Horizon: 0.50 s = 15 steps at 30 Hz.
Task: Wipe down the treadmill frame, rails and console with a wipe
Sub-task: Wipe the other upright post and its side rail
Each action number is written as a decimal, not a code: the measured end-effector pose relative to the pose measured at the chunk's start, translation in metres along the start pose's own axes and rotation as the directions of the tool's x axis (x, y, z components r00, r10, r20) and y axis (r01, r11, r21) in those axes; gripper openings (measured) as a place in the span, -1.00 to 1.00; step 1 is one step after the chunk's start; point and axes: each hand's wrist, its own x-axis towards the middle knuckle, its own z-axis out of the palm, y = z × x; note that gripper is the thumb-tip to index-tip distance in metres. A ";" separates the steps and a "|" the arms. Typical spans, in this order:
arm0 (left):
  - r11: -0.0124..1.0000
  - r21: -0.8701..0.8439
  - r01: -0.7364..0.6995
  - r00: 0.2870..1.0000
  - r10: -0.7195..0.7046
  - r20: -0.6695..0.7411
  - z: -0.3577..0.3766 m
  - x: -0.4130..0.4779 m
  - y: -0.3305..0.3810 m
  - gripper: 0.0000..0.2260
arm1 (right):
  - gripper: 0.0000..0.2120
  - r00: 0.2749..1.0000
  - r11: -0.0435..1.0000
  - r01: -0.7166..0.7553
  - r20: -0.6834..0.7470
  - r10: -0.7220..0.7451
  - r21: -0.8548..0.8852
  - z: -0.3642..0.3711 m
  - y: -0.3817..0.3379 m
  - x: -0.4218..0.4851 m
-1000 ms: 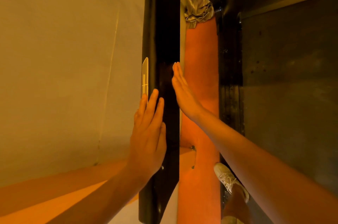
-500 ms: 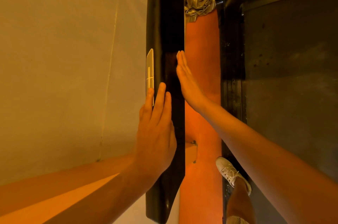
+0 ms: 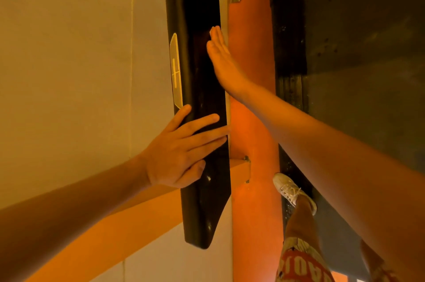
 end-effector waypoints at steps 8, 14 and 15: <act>0.983 -0.122 0.138 0.984 -0.149 -0.093 0.007 -0.004 0.012 -0.51 | -0.44 1.000 1.000 0.016 -0.014 -0.017 -0.009 0.015 0.007 -0.021; 0.978 -0.170 0.120 0.982 -0.143 -0.126 0.010 -0.002 0.009 -0.57 | -0.46 0.999 1.000 -0.011 -0.046 0.011 0.009 0.004 -0.022 0.014; 0.978 -0.173 0.115 0.981 -0.139 -0.137 0.010 -0.003 0.009 -0.58 | -0.46 0.999 1.000 0.002 -0.042 -0.002 0.009 0.005 -0.019 0.008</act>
